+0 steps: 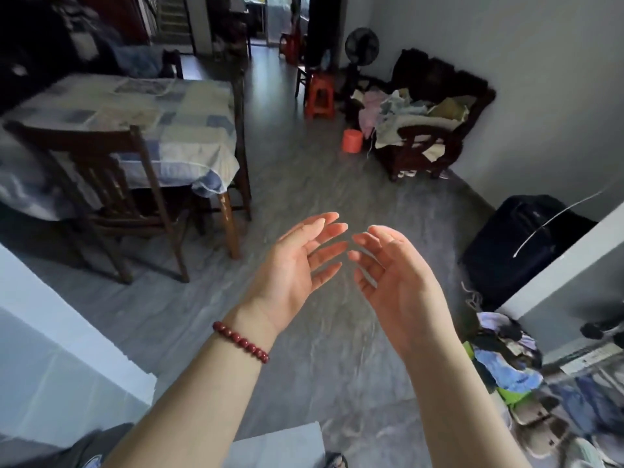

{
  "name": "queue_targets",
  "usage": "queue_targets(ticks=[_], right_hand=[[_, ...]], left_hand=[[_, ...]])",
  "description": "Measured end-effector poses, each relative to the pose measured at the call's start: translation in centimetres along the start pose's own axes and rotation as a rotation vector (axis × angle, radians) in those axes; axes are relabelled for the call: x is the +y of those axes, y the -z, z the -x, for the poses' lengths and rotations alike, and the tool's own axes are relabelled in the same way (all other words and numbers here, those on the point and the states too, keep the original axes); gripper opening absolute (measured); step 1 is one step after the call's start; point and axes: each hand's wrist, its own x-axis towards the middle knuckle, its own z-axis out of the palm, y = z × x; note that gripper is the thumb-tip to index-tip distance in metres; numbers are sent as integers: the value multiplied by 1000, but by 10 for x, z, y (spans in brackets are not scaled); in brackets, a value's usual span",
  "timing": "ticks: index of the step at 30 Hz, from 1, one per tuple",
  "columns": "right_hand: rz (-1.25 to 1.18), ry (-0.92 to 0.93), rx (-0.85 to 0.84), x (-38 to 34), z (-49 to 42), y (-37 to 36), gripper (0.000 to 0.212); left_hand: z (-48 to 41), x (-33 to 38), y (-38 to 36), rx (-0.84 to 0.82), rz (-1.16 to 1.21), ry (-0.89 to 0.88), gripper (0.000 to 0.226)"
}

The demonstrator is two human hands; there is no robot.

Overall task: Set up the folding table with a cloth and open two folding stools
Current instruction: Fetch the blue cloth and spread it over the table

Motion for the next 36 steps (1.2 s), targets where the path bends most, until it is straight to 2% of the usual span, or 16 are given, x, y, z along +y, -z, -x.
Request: queue_targets(ticks=[4, 14, 21, 25, 30, 36], right_hand=[[-16, -15, -46, -3, -60, 1, 31], [-7, -24, -171, -54, -236, 20, 22], [-14, -96, -269, -51, -325, 22, 7], [-32, -142, -312, -46, -374, 13, 9], [-28, -185, -314, -37, -440, 4, 17], [-9, -193, -251, -27, -543, -13, 10]], left_hand=[[-51, 13, 7, 32, -17, -41, 33], [-211, 47, -20, 94, 13, -124, 31], [-276, 57, -8, 212, 48, -171, 29], [-315, 71, 3, 263, 62, -198, 29], [-380, 80, 24, 302, 80, -183, 31], [-481, 104, 54, 232, 122, -170, 27]])
